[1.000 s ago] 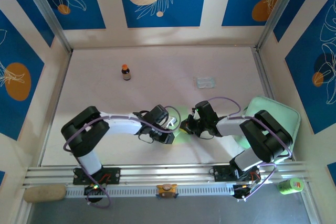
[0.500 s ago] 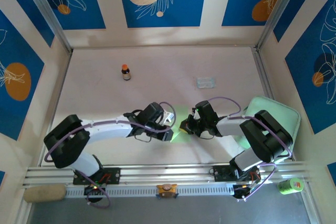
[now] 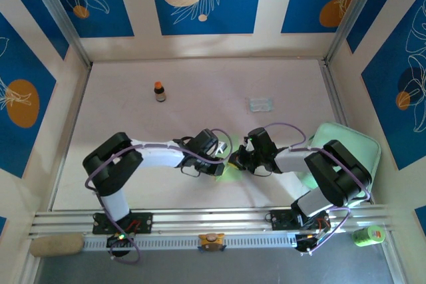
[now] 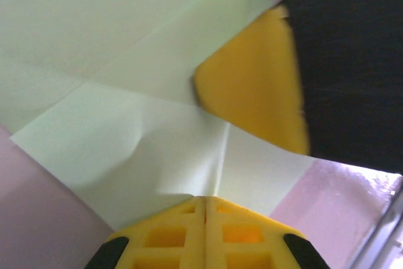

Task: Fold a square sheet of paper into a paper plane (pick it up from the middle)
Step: Fold the triangle a second time at the center of the table.

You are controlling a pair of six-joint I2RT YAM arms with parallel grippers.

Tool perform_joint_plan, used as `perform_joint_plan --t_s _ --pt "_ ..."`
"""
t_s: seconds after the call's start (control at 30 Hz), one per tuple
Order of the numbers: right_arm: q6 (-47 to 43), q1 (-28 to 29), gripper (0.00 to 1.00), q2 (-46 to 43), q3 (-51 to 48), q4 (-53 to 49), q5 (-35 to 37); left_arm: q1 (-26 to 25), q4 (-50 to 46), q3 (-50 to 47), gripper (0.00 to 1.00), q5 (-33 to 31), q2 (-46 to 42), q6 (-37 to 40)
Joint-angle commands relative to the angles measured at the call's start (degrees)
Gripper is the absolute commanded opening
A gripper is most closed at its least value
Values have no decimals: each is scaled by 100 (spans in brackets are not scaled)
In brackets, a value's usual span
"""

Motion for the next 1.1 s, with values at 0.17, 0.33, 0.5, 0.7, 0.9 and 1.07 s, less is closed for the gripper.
perform_joint_plan --t_s 0.17,0.33,0.5,0.7,0.9,1.07 --pt "-479 28 8 -666 256 -830 52 25 192 -536 5 -170 53 -143" --pt "-431 363 8 -543 363 -904 118 26 234 -522 5 -149 53 -156" --pt "-175 606 6 -121 237 -666 320 26 239 -517 4 -162 18 -181" --pt "-67 467 5 154 -19 -428 379 26 213 -583 2 -180 -3 -148" --pt "-234 198 4 61 22 -576 382 26 241 -669 0 -144 87 -148" --pt "-394 -200 5 9 25 -497 199 26 274 -750 0 -134 105 -161"
